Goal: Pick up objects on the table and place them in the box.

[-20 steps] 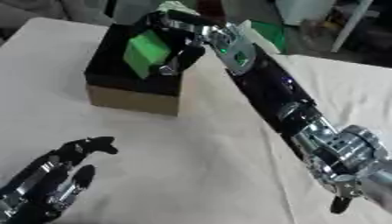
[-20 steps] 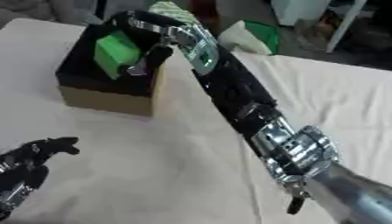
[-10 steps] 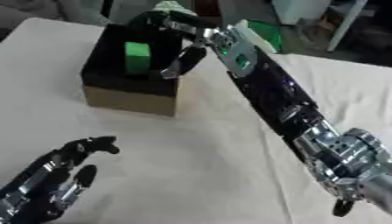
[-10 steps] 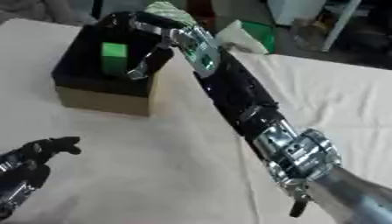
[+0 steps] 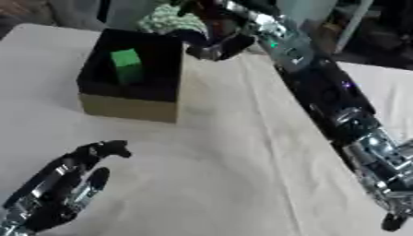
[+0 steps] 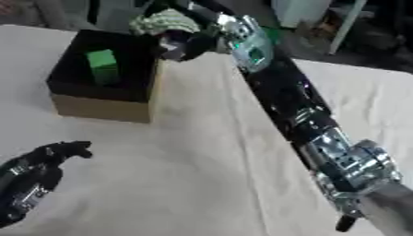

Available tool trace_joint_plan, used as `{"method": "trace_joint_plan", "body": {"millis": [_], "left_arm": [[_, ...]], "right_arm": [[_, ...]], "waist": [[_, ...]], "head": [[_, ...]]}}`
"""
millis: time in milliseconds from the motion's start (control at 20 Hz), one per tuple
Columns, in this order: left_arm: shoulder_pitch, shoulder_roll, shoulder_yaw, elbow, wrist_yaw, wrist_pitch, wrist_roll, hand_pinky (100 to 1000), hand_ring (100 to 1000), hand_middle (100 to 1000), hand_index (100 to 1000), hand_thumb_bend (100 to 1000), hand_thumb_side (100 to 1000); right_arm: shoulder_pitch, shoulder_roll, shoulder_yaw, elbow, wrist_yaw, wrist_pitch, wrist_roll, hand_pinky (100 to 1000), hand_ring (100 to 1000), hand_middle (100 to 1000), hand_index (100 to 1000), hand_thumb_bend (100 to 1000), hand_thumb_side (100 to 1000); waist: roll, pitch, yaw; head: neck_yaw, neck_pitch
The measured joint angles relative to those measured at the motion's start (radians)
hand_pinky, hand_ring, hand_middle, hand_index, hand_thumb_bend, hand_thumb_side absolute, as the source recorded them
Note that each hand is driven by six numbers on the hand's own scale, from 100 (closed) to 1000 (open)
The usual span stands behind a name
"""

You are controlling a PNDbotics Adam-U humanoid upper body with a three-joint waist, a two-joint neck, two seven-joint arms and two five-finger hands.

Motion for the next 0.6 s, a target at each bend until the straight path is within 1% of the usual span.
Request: {"method": "trace_joint_plan", "body": {"millis": [50,100,200,300,500,550,600], "left_arm": [[0.006,0.002,0.012,0.0,-0.001,0.002,0.015,1000,956,739,837,100,654],[0.011,0.002,0.023,-0.001,-0.002,0.004,0.03,1000,956,739,837,100,653],[0.023,0.002,0.046,-0.005,-0.003,0.007,0.061,1000,956,741,837,100,651],[0.036,0.002,0.069,-0.011,-0.005,0.01,0.093,1000,957,741,836,100,651],[0.059,0.002,0.111,-0.021,-0.006,0.021,0.165,1000,959,742,833,100,647],[0.067,0.002,0.121,-0.023,-0.008,0.025,0.187,1000,959,742,831,100,645],[0.074,0.002,0.129,-0.025,-0.01,0.029,0.208,1000,960,742,828,100,646]], "right_arm": [[0.022,-0.021,-0.008,-0.026,-0.032,0.003,0.003,832,746,788,901,191,100],[0.044,-0.043,-0.017,-0.052,-0.061,0.006,0.006,821,724,764,885,100,100],[0.099,-0.081,-0.038,-0.104,-0.117,0.019,0.006,814,710,749,879,100,100],[0.17,-0.119,-0.064,-0.158,-0.169,0.045,-0.012,808,700,741,874,100,100],[0.319,-0.177,-0.129,-0.276,-0.252,0.117,-0.081,797,674,717,871,100,100],[0.36,-0.183,-0.15,-0.306,-0.267,0.139,-0.102,796,671,712,868,100,113],[0.398,-0.185,-0.17,-0.331,-0.281,0.161,-0.122,792,662,703,865,100,155]], "waist": [[0.004,-0.002,-0.011],[0.008,-0.004,-0.019],[0.015,-0.006,-0.036],[0.022,-0.008,-0.056],[0.034,-0.009,-0.093],[0.037,-0.009,-0.103],[0.041,-0.009,-0.11]], "head": [[0.009,0.003],[0.016,0.004],[0.034,0.004],[0.05,0.005],[0.076,0.007],[0.083,0.008],[0.09,0.008]]}}
